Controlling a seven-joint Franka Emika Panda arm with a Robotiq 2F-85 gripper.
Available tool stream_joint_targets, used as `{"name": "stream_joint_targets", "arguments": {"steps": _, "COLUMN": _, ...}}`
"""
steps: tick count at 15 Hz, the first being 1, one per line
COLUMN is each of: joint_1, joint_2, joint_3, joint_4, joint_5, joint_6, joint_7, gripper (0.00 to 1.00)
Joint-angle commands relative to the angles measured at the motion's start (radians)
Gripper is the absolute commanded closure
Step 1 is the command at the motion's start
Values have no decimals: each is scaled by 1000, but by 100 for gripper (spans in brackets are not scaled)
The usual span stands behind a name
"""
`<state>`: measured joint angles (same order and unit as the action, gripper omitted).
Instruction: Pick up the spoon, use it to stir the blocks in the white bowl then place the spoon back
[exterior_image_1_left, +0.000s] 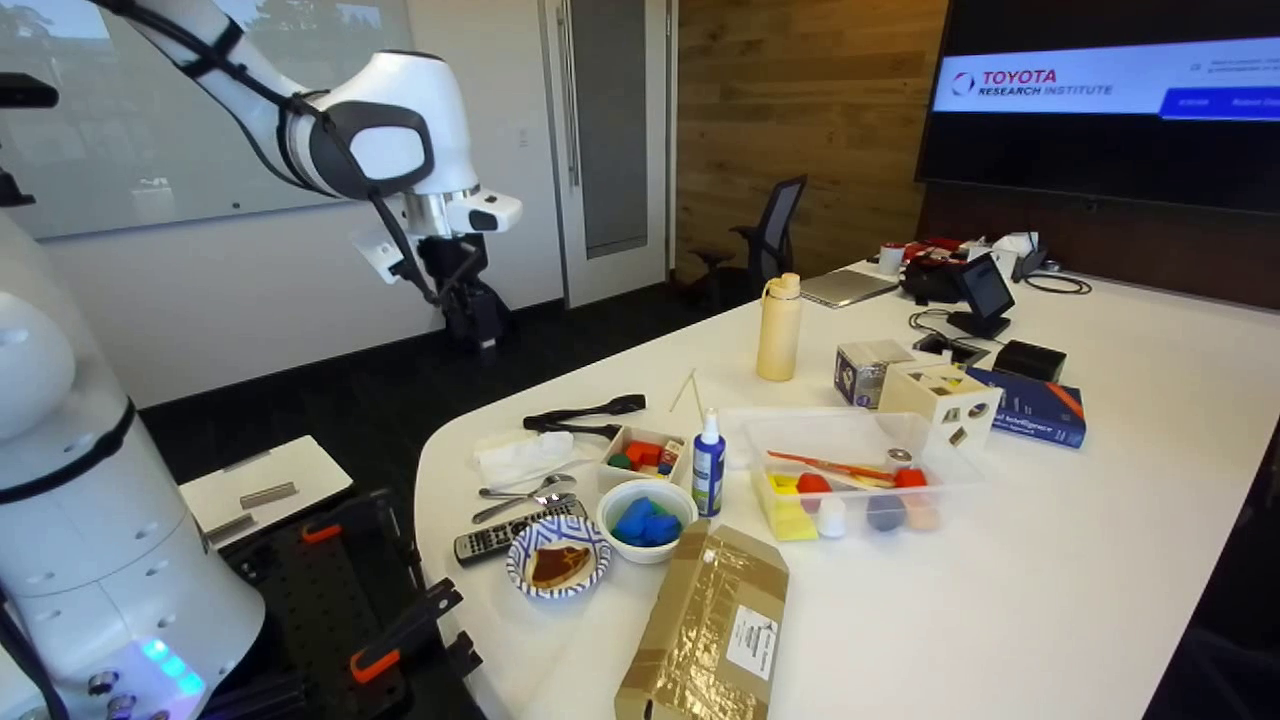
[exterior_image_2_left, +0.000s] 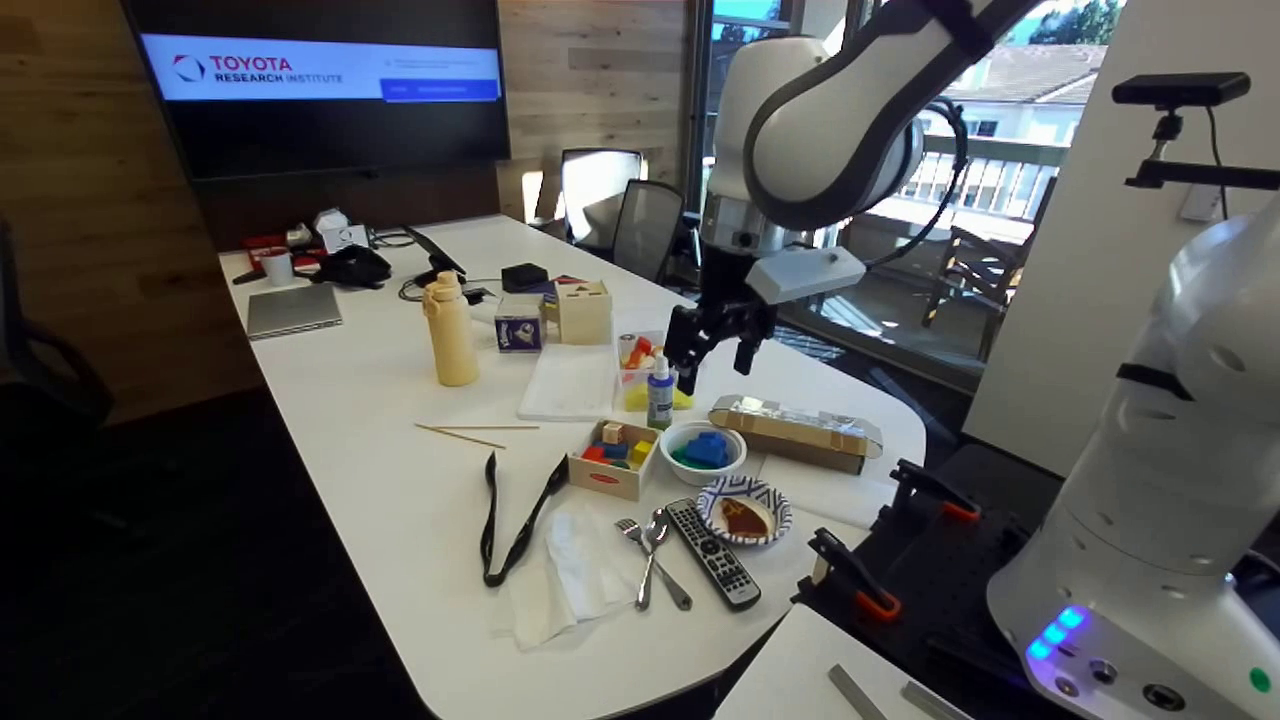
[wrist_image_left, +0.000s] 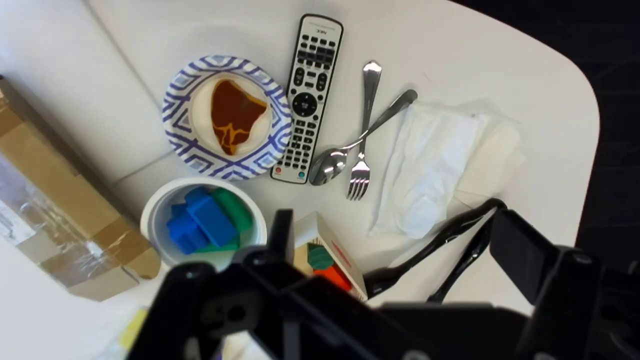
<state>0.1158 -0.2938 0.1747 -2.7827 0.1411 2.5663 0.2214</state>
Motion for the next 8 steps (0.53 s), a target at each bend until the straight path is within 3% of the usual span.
{"name": "stream_joint_targets", "arguments": {"steps": 1, "joint_1": -38, "joint_2": 262, "joint_3": 129, "joint_4": 74, "joint_5": -58, "joint_6": 132, "joint_7": 272, "gripper": 0}}
{"name": "stream_joint_targets", "arguments": {"steps": 3, "joint_1": -87, "joint_2": 391, "joint_3": 177, "joint_4": 103, "joint_5": -163, "joint_6": 238, "joint_7": 444, "gripper": 0}}
{"name": "stream_joint_targets", "arguments": {"steps": 4, "joint_1": -32, "joint_2": 422, "joint_3": 96, "joint_4": 111, "joint_5": -251, "joint_6": 260, "joint_7": 535, "gripper": 0}}
{"name": "stream_joint_targets", "arguments": {"steps": 5, "joint_1": -35, "joint_2": 467, "joint_3": 80, "joint_4": 137, "joint_5": -334, "joint_6": 273, "joint_7": 624, "gripper": 0}}
{"name": "stream_joint_targets", "arguments": {"steps": 6, "joint_1": 27, "joint_2": 521, "joint_3": 5, "joint_4": 178, "joint_5": -412, "joint_6": 271, "joint_7": 713, "gripper": 0}}
{"name": "stream_joint_targets", "arguments": {"steps": 8, "joint_1": 111, "joint_2": 655, "joint_3": -80, "joint_4": 278, "joint_5": -530, "joint_6": 274, "joint_7": 881, "gripper": 0}}
